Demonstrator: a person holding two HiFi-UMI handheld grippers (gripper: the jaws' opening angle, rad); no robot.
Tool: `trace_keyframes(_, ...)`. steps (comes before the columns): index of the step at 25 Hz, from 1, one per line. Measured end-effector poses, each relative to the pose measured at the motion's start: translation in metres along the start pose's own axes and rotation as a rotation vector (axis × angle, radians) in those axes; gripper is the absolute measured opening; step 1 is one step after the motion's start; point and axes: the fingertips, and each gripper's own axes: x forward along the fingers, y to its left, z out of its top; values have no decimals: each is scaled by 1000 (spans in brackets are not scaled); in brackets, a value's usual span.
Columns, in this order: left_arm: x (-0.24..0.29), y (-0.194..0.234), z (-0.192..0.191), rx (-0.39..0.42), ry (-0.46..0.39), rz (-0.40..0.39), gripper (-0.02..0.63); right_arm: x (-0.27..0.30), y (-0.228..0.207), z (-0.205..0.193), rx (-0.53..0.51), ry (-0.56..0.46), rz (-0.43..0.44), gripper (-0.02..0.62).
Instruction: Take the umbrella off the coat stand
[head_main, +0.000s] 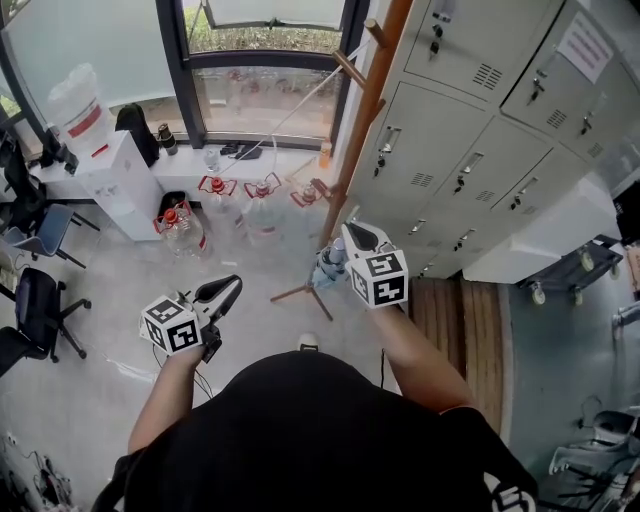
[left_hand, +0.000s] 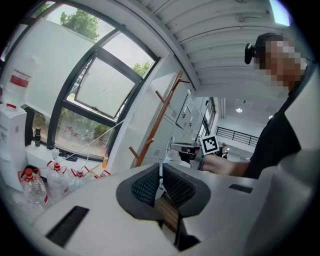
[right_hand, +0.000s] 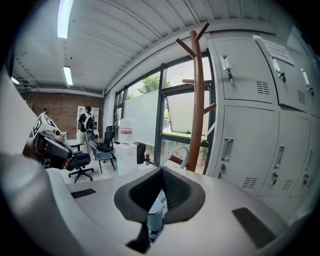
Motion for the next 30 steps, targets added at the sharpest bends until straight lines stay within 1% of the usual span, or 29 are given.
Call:
trace_keyframes(13, -12, -22, 2, 36, -3, -36, 26, -58, -10, -15, 54, -11, -88, 8)
trace_keyframes(26, -28, -33, -1, 41, 1, -41, 26, -98, -5, -36, 98, -7, -120, 11)
trace_keyframes(30, -28, -36, -7, 42, 3, -54, 26, -105, -4, -43, 112, -6, -121, 11)
